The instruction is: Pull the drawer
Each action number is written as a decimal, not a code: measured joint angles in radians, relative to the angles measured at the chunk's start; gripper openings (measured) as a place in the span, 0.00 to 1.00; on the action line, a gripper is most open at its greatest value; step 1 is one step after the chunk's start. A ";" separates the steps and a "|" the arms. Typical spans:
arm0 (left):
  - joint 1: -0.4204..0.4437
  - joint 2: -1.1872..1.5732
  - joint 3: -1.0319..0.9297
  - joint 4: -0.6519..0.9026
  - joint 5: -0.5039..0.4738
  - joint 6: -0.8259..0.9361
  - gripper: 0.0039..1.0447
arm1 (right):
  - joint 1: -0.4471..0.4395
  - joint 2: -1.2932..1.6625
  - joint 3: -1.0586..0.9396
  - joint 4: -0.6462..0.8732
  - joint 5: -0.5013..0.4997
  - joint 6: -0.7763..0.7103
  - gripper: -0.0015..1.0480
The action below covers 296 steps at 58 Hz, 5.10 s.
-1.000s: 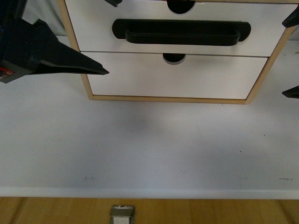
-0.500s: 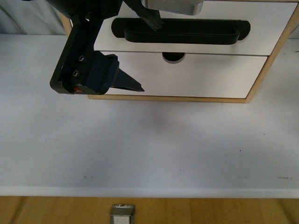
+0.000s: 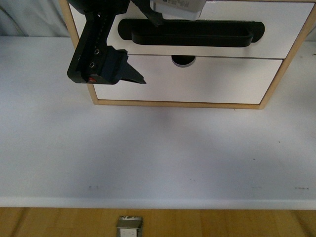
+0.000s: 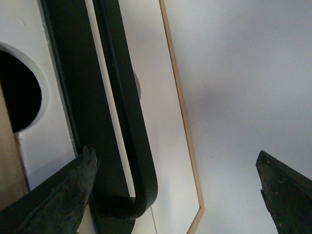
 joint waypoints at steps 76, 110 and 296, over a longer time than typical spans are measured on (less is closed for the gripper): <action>0.016 0.023 -0.043 0.024 -0.053 0.095 0.94 | 0.257 0.305 0.142 0.222 0.012 0.151 0.91; 0.005 -0.011 -0.065 -0.052 -0.063 0.124 0.94 | 0.279 0.310 0.162 0.067 -0.034 0.092 0.91; 0.405 -1.613 -1.287 0.618 -0.256 -1.466 0.04 | 0.009 -1.418 -1.005 0.604 0.504 1.277 0.01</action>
